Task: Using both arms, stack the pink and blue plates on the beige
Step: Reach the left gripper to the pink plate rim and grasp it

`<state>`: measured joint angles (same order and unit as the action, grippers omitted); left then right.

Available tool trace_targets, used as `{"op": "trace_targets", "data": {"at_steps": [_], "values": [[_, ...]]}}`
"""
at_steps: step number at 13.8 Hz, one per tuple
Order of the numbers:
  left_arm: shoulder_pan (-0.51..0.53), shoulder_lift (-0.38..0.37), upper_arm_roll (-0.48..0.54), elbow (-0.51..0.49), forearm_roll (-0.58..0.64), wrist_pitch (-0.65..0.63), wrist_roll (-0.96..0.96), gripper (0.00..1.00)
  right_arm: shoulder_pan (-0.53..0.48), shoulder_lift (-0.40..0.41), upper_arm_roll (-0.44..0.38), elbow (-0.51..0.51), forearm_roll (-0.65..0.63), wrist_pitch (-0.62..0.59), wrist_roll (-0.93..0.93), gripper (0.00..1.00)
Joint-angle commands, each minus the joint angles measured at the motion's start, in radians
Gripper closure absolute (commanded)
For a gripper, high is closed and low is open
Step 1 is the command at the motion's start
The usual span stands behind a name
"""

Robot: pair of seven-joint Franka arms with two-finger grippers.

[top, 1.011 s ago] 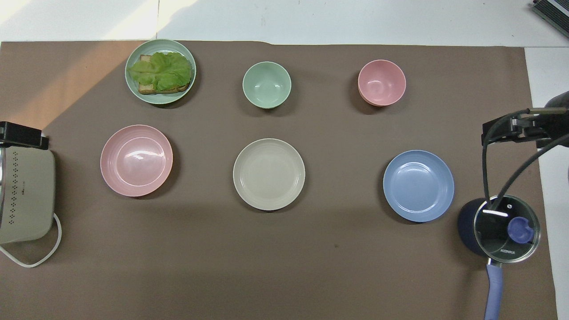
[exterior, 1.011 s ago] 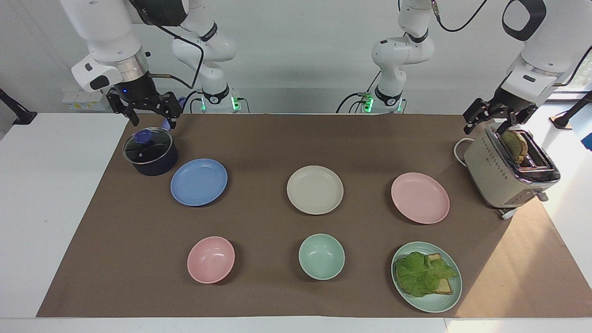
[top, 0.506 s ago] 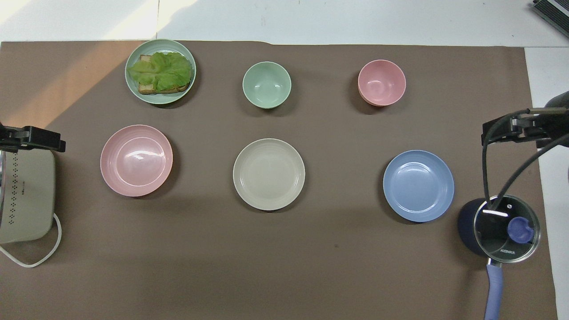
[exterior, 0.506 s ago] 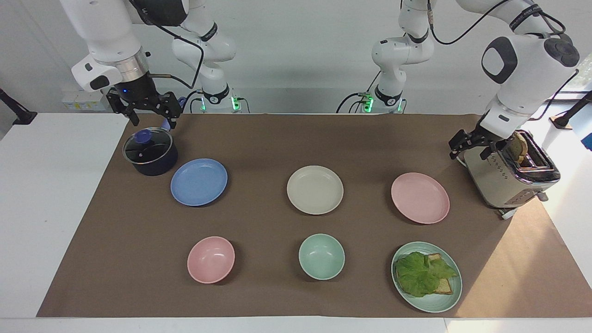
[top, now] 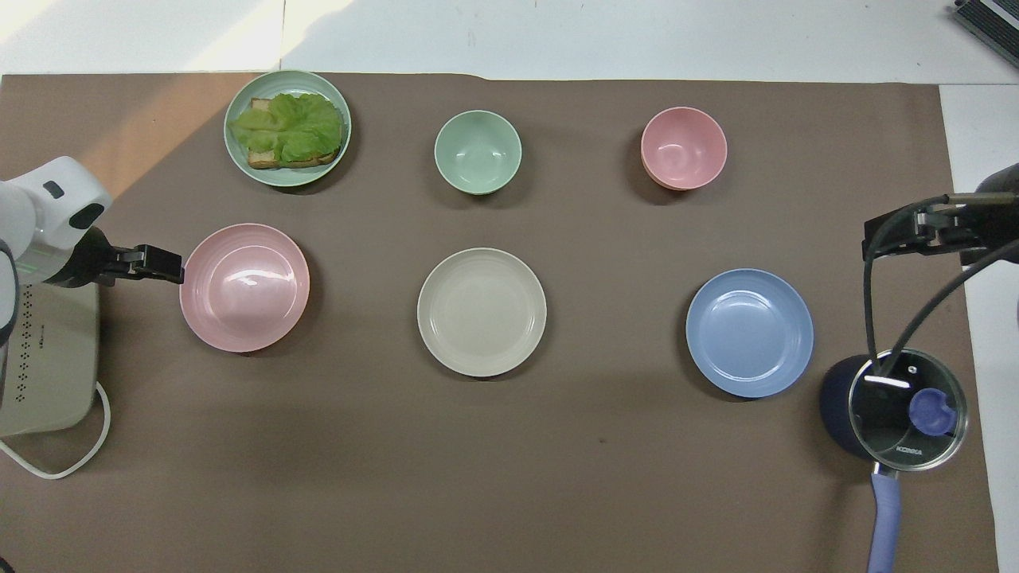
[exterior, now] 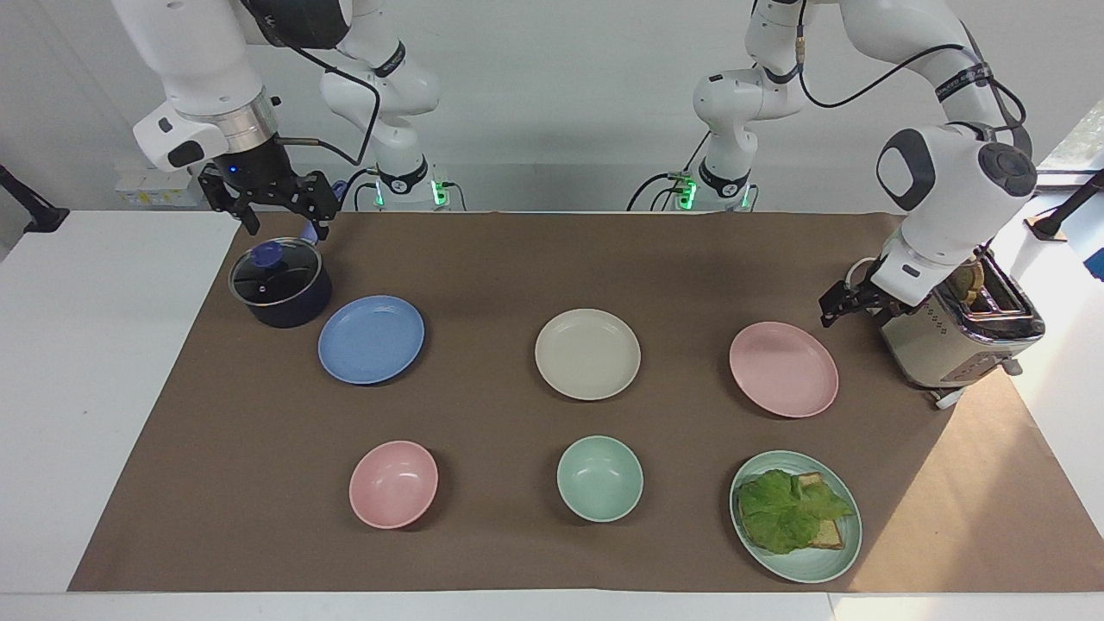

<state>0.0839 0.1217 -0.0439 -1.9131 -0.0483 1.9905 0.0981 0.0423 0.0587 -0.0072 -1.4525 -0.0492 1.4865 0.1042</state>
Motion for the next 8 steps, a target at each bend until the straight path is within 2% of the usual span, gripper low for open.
{"op": "trace_targets", "data": {"at_steps": [1, 3, 8], "values": [[0.004, 0.029, 0.004, -0.029, 0.021, 0.071, -0.001, 0.00, 0.002, -0.007, -0.005, -0.006, 0.008, 0.006, -0.001, 0.00], [0.011, 0.056, 0.006, -0.067, 0.019, 0.140, -0.003, 0.00, 0.001, -0.007, -0.005, -0.006, 0.008, 0.008, -0.004, 0.00], [0.031, 0.122, 0.004, -0.078, 0.002, 0.142, -0.061, 0.00, 0.001, -0.007, -0.007, -0.006, 0.008, 0.006, -0.008, 0.00]]}}
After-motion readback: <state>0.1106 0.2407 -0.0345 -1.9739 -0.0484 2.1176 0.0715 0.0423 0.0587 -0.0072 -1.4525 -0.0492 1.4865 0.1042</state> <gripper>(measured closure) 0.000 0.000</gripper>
